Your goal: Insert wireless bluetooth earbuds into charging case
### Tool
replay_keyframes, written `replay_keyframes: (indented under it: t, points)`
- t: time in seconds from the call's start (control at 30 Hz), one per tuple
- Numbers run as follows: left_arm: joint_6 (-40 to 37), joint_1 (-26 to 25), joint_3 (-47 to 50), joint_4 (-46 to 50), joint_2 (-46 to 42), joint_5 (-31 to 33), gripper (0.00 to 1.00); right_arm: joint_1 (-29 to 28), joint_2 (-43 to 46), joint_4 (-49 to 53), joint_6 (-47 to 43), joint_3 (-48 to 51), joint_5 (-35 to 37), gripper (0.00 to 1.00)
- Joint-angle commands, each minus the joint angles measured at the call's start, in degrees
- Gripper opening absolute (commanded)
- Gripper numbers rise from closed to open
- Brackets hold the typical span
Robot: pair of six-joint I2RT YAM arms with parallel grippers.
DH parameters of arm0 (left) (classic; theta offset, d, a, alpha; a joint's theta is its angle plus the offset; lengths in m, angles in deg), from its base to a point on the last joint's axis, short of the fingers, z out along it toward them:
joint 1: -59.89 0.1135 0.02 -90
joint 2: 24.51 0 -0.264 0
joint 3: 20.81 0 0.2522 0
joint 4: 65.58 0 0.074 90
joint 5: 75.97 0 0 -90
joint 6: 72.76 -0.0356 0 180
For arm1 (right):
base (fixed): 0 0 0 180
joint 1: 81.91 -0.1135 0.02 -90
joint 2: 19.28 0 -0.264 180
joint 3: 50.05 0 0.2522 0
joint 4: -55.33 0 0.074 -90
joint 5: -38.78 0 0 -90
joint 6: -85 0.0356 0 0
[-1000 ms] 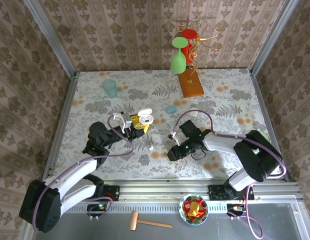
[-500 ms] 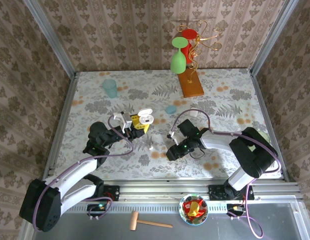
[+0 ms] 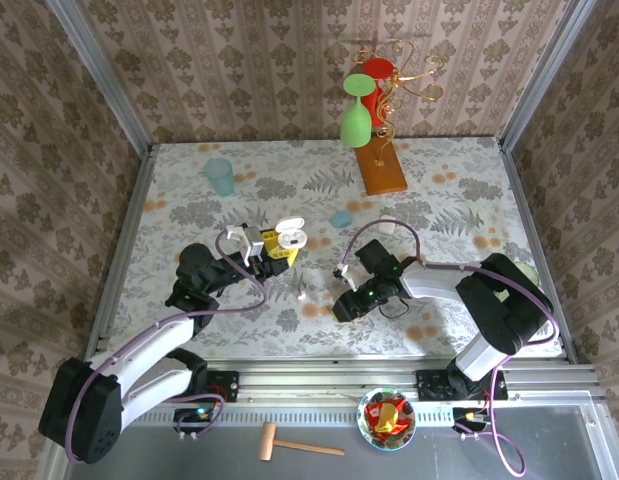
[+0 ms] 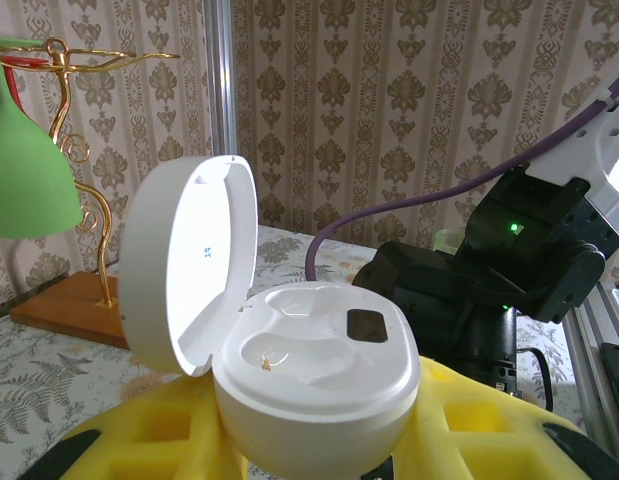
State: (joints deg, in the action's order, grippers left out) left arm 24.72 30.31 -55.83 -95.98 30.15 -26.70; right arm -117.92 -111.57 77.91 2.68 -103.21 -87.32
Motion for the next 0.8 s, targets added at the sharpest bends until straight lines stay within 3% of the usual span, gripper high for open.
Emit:
replay_keyframes:
  t: [0.0,0.57,0.67,0.77]
  points:
    - [-0.62,-0.26,-1.08,-1.89,0.13,-1.31,0.23,-0.55,0.21,1.11,0.74,1.26,-1.48,0.39]
    - [-1.51,-0.30,-1.38,-0.31,-0.80,-0.93,0.23,-0.55,2.04,0.43,2.51,2.95,0.44,0.17]
    - [-1.16,-0.30,-1.51,-0.80,-0.29,-1.19,0.23,-0.55,2.73,-0.16,3.47,2.75,0.77,0.17]
    - [-0.97,-0.39,-1.37,-1.23,-0.13,-1.14,0.23,-0.56,3.00,-1.47,4.79,2.93,1.67,0.26]
